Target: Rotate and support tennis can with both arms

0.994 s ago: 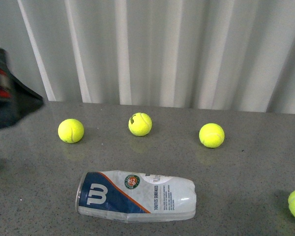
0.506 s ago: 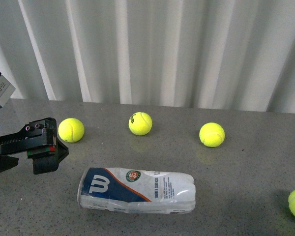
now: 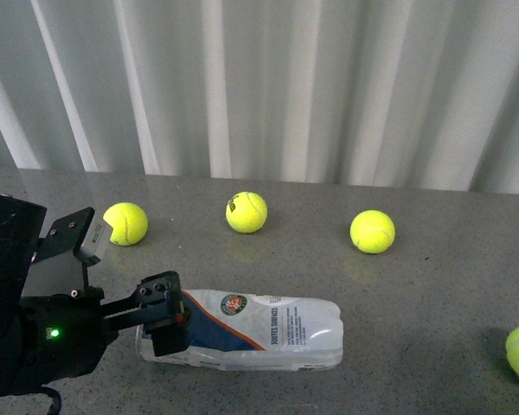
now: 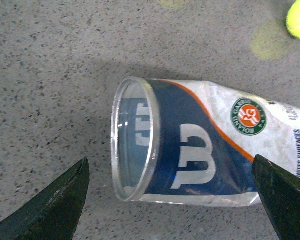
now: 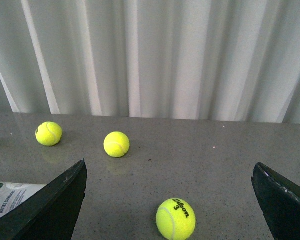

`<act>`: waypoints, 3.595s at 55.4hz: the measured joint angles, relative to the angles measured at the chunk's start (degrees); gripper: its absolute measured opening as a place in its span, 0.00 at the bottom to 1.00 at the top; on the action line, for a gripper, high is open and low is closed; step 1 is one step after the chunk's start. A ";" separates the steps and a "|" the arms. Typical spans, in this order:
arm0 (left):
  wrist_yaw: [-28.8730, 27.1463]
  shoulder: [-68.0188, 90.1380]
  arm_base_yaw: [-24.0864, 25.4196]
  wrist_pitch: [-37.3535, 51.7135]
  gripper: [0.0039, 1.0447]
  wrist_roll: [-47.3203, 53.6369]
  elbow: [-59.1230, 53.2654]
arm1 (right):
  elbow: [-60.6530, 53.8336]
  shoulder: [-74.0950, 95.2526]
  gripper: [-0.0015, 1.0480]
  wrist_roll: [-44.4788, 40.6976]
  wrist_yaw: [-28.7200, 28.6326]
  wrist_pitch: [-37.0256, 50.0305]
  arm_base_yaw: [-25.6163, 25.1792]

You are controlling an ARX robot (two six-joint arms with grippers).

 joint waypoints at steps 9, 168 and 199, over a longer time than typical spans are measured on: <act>0.61 2.58 -2.16 5.14 0.94 -5.14 -0.15 | 0.00 -0.02 0.93 0.00 0.00 0.00 0.00; -5.22 -9.53 -14.19 -85.09 0.03 87.52 47.69 | 0.00 -0.02 0.93 0.00 0.00 0.00 0.00; -6.29 -6.58 -13.79 -82.55 0.27 86.31 47.87 | 0.00 -0.02 0.93 0.00 0.00 0.00 0.00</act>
